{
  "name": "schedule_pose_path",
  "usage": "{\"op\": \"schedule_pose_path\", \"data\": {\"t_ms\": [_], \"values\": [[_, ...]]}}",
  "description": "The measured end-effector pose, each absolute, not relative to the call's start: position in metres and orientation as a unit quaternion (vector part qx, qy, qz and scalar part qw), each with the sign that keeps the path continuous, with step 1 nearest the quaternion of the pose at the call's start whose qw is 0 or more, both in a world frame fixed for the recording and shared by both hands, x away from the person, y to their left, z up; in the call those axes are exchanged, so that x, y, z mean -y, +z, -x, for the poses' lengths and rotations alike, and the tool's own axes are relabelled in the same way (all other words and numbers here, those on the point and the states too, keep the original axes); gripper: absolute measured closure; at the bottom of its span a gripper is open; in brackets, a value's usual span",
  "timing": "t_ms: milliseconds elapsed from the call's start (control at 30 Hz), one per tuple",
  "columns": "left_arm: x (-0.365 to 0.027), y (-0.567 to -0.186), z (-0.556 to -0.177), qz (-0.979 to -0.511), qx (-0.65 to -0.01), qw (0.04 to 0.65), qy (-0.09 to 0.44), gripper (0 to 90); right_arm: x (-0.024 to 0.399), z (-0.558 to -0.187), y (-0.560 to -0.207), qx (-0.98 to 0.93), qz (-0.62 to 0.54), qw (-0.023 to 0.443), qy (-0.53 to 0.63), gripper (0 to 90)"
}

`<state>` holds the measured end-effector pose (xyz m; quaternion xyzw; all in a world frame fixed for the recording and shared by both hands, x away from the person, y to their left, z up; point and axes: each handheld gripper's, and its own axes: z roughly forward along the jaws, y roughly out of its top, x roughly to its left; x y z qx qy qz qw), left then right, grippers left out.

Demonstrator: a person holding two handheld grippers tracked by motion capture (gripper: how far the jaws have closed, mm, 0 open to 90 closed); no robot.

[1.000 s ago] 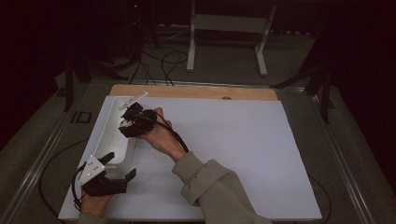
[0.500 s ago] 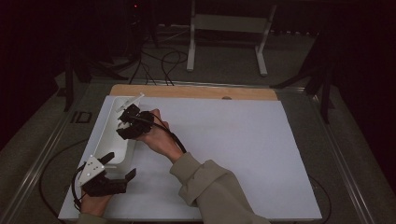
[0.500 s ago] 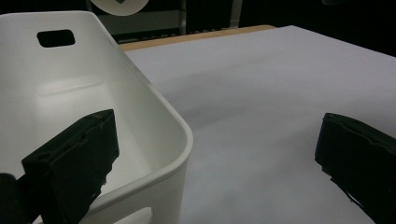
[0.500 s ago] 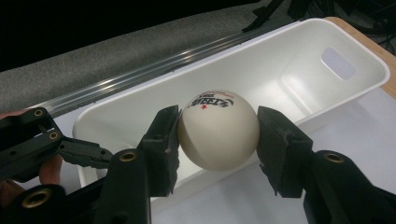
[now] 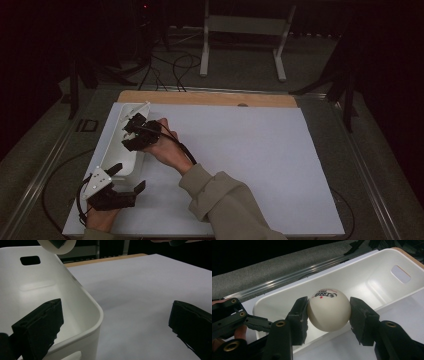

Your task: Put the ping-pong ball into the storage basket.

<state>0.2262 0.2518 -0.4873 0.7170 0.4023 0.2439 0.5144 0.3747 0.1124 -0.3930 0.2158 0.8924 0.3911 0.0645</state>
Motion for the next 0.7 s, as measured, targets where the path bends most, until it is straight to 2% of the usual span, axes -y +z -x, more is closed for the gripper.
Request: {"op": "schedule_pose_path", "data": {"t_ms": [267,367,400,500,700], "values": [[-0.2519,-0.4872,-0.2260,-0.717,-0.403,0.514,0.244,0.1,-0.1168,-0.3747,-0.3944,-0.890,-0.218,0.057,0.397,49.9],[-0.2521,-0.4872,-0.2260,-0.717,-0.402,0.514,0.243,0.1,-0.1174,-0.3761,-0.3952,-0.884,-0.228,0.056,0.404,24.5],[-0.2522,-0.4872,-0.2260,-0.718,-0.402,0.514,0.244,0.1,-0.1172,-0.3762,-0.3953,-0.884,-0.232,0.057,0.402,20.1],[-0.2522,-0.4871,-0.2261,-0.717,-0.402,0.514,0.244,0.1,-0.1147,-0.3775,-0.3956,-0.882,-0.241,0.057,0.402,13.4],[-0.2521,-0.4872,-0.2261,-0.717,-0.402,0.514,0.245,0.2,-0.1079,-0.3789,-0.3961,-0.882,-0.244,0.059,0.399,11.6]]}}
